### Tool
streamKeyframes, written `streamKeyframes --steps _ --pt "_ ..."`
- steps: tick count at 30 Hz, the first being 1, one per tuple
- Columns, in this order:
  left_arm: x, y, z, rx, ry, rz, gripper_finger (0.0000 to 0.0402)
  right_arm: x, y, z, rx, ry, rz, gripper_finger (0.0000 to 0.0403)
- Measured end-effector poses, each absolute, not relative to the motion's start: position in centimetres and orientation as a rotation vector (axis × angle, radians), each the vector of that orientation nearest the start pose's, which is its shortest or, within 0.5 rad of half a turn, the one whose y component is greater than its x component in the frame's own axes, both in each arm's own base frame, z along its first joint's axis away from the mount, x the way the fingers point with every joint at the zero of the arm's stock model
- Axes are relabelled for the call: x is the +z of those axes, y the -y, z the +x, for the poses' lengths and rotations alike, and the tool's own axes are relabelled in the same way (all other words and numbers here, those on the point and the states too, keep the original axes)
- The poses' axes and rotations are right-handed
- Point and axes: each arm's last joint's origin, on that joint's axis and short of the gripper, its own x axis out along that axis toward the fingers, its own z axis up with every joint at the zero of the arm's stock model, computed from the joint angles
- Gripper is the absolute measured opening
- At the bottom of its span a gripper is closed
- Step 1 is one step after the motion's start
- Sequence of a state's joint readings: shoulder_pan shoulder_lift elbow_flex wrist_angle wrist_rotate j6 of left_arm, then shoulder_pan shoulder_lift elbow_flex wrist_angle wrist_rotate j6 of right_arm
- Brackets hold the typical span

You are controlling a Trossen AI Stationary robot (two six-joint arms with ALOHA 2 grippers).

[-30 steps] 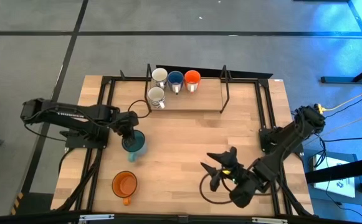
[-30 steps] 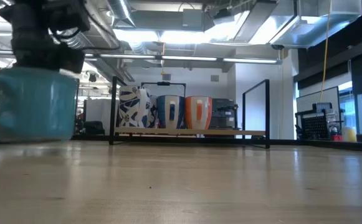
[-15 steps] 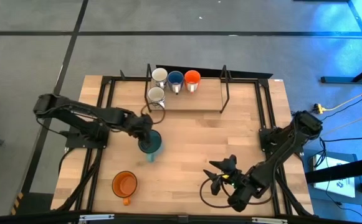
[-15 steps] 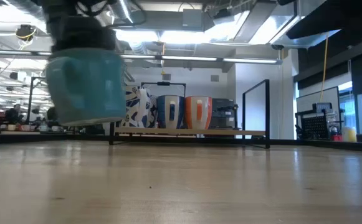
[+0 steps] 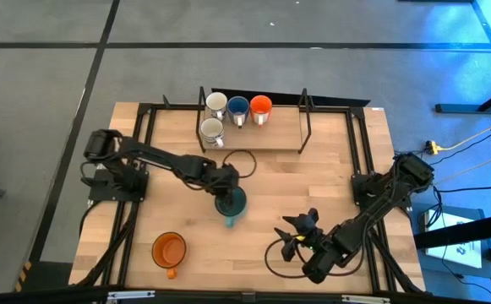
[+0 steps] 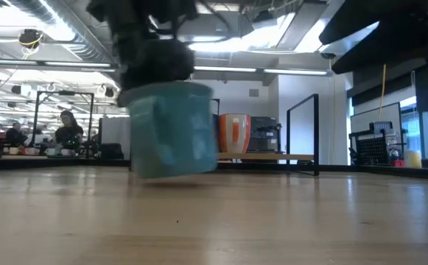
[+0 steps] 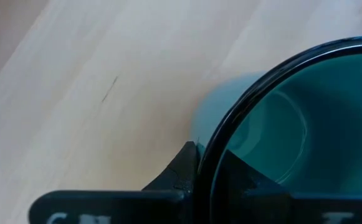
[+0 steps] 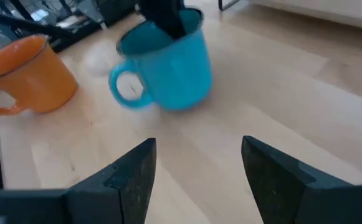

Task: Place coffee mugs
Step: Put the green mug on the shelf

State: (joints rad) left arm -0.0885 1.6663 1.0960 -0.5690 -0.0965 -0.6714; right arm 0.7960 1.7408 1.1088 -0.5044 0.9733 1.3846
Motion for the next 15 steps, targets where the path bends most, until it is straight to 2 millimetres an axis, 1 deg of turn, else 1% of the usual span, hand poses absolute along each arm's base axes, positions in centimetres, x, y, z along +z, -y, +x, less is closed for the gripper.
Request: streamKeyframes --steps 3,6,12,15 --pt "19.3 2.7 34.0 0.371 -1.074 -0.475 0.0021 19.1 -22.1 25.0 -0.566 -0.446 0.442 0.022" --pt "18.8 2.5 34.9 0.377 -1.101 -0.475 0.0024 19.1 -22.2 24.9 -0.561 -0.451 0.444 0.022" --pt "18.4 2.0 35.7 0.393 -1.094 -0.497 0.0024 19.0 -22.3 24.9 -0.548 -0.482 0.453 0.022" --pt "18.4 1.9 35.8 0.4 -1.09 -0.517 0.0034 19.0 -22.3 24.9 -0.544 -0.489 0.457 0.022"
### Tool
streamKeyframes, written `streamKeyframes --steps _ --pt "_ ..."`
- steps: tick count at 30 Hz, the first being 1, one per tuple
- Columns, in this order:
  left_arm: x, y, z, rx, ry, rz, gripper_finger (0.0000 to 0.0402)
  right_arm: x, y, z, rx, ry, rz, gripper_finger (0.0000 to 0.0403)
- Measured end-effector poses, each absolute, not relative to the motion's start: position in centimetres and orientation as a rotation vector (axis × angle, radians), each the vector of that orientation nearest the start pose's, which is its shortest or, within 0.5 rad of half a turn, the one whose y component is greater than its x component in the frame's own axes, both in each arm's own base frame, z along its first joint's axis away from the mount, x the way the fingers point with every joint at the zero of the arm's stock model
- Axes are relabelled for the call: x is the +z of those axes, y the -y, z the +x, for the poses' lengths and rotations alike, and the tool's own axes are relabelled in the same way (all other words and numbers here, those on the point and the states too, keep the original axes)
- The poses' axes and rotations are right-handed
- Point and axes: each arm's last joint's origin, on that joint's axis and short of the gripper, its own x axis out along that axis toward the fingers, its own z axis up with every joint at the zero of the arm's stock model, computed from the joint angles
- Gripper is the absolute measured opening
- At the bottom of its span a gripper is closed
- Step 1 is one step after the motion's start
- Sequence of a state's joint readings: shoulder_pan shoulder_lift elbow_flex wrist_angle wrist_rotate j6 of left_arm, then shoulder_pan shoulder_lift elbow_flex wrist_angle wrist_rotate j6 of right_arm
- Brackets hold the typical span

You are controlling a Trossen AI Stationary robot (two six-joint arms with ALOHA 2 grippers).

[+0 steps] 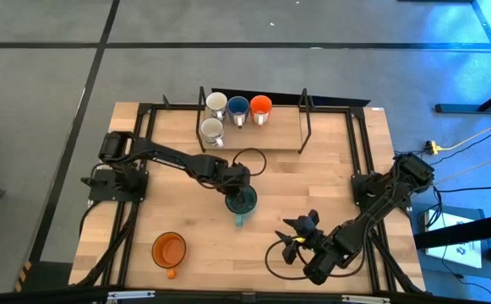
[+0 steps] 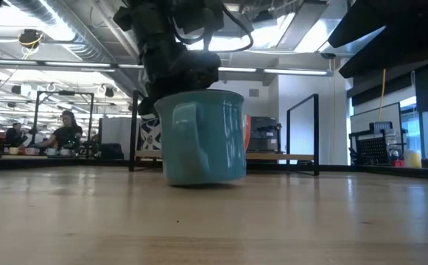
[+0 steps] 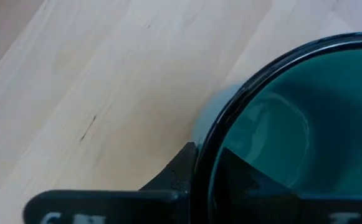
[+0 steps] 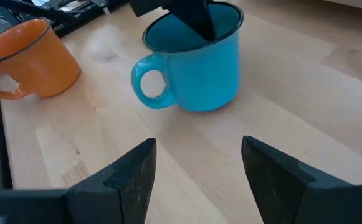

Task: Place coffee mugs
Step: Put the green mug on the shelf

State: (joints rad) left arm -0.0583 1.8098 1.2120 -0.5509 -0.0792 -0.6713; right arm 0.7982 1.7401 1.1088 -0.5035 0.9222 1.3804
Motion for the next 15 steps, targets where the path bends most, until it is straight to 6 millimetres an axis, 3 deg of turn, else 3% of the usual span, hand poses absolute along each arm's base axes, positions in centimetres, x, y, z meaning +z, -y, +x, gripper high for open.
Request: streamKeyframes --steps 10,15 --pt "19.2 1.7 36.1 0.347 -1.102 -0.459 0.0114 19.0 -22.4 25.0 -0.531 -0.502 0.449 0.022" --pt "22.4 1.8 34.7 0.269 -1.061 -0.439 0.0124 19.2 -22.3 25.5 -0.508 -0.501 0.472 0.022"
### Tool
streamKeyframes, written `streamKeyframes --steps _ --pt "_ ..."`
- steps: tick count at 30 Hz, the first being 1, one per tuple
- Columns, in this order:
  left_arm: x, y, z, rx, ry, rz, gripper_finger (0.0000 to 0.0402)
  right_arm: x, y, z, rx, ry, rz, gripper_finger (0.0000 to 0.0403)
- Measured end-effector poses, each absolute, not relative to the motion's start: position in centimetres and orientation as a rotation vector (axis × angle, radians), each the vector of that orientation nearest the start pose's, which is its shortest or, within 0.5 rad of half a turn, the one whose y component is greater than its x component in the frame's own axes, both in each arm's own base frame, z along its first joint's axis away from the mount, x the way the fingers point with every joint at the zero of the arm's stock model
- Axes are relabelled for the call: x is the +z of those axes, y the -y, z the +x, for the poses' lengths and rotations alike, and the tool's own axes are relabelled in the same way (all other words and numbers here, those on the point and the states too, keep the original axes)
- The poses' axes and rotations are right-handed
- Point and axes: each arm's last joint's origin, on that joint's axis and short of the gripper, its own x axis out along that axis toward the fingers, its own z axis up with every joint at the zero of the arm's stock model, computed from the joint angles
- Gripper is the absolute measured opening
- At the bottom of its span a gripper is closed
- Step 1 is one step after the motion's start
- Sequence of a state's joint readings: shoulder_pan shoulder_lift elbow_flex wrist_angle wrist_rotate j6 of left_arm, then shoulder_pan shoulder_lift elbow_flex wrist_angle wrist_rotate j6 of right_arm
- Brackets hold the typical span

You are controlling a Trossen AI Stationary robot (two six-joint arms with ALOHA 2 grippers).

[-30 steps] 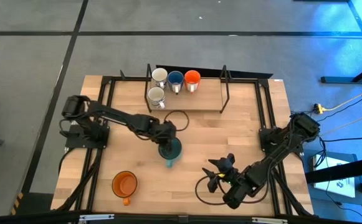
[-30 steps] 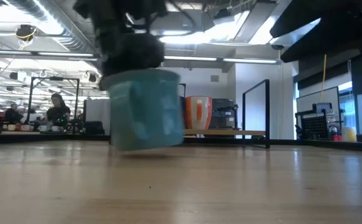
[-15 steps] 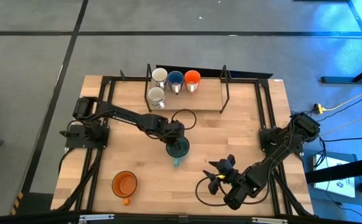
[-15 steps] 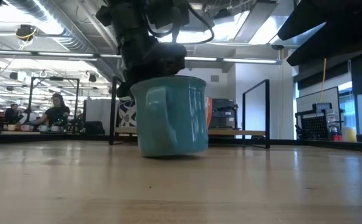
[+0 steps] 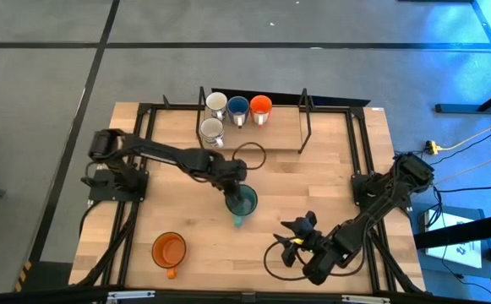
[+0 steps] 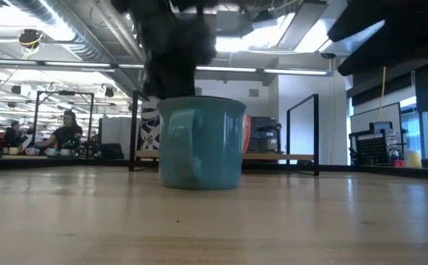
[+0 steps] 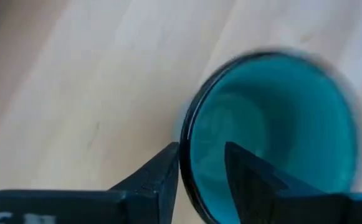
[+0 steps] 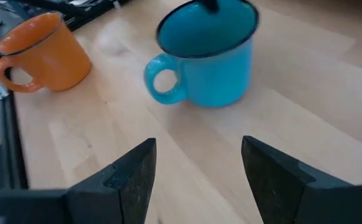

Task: Place coffee mugs
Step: Put the green mug on the shelf

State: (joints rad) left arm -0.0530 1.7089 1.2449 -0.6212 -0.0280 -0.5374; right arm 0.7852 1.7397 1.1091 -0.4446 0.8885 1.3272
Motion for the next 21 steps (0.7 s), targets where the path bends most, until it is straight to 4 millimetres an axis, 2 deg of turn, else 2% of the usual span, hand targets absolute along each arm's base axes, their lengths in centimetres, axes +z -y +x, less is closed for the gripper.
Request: streamKeyframes --steps 5,8,10,12,16,21 --pt "27.7 2.1 31.7 0.199 -0.938 -0.389 0.0125 19.6 -21.7 27.0 -0.463 -0.514 0.454 0.022" --pt "29.7 2.5 29.4 0.212 -0.931 -0.339 0.0125 19.7 -20.6 28.3 -0.432 -0.552 0.437 0.022" --pt "30.2 2.9 28.1 0.258 -0.928 -0.291 0.0125 19.6 -19.7 29.0 -0.43 -0.582 0.426 0.022" --pt "29.6 3.4 26.9 0.299 -0.952 -0.252 0.0125 19.3 -18.7 29.8 -0.453 -0.594 0.425 0.022" --pt "26.7 4.0 26.0 0.368 -1.01 -0.266 0.0125 19.1 -16.8 31.0 -0.486 -0.612 0.406 0.022" --pt "22.7 4.9 26.5 0.451 -1.02 -0.304 0.0125 18.1 -15.5 32.1 -0.487 -0.665 0.345 0.022"
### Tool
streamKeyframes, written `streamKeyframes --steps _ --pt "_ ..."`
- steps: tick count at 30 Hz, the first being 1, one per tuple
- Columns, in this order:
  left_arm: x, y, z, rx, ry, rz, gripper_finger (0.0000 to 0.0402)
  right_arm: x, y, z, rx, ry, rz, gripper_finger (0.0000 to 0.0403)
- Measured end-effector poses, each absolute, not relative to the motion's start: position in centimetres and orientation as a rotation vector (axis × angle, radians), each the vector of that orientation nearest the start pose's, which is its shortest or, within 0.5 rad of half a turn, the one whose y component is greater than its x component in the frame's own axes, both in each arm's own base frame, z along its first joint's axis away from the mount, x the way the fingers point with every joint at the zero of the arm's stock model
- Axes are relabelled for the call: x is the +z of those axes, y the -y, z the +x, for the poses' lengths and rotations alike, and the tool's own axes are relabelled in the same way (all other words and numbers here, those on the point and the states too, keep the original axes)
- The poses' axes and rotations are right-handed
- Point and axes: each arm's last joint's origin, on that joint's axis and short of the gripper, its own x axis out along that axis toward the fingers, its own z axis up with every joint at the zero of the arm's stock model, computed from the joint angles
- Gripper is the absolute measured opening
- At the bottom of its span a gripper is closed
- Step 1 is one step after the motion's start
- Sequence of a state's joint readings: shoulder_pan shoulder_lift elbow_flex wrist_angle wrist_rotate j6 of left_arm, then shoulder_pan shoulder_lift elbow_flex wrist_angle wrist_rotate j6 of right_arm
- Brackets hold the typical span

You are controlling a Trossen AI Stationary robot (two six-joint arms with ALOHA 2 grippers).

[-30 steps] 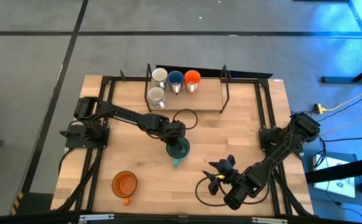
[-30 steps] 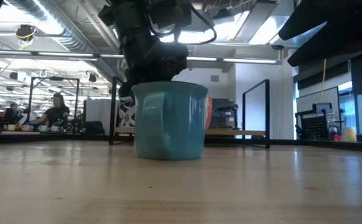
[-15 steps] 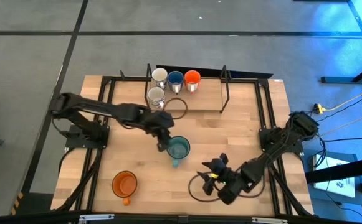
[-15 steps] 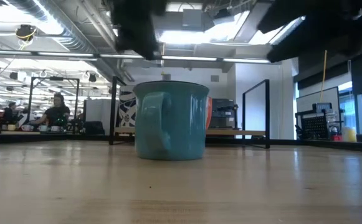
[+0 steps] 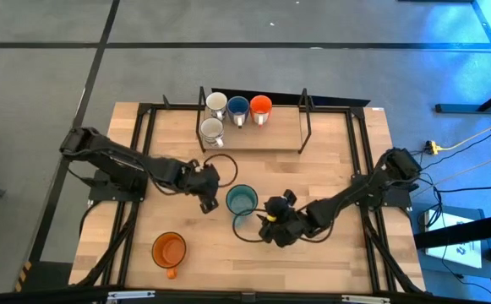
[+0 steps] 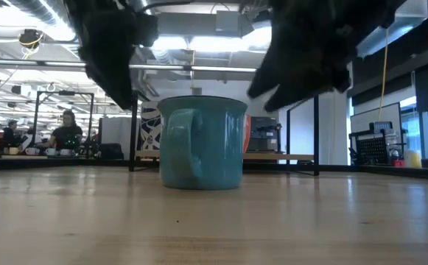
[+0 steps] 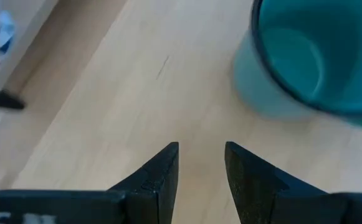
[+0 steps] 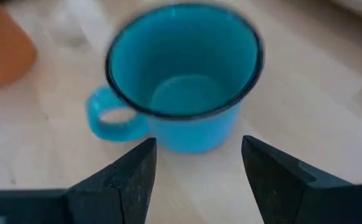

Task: Place coffee mugs
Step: Put the green mug on the shelf

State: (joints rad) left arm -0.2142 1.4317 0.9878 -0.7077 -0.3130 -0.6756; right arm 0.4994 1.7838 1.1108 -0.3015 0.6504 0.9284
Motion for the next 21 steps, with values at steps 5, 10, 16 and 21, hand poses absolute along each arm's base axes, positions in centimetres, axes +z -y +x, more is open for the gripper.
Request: streamKeyframes --steps 5,10,16,21 --pt "20.4 5.0 28.4 0.445 -0.949 -0.265 0.0125 16.4 -14.6 33.1 -0.456 -0.743 0.313 0.022" --pt "18.9 5.2 29.6 0.392 -0.967 -0.271 0.0125 15.8 -13.7 33.7 -0.492 -0.739 0.297 0.022" --pt "18.4 5.6 29.7 0.336 -1.011 -0.301 0.0125 15.7 -12.1 33.5 -0.566 -0.783 0.243 0.022" --pt "18.5 5.8 29.8 0.307 -1.001 -0.312 0.0125 15.6 -11.4 33.5 -0.588 -0.803 0.247 0.022"
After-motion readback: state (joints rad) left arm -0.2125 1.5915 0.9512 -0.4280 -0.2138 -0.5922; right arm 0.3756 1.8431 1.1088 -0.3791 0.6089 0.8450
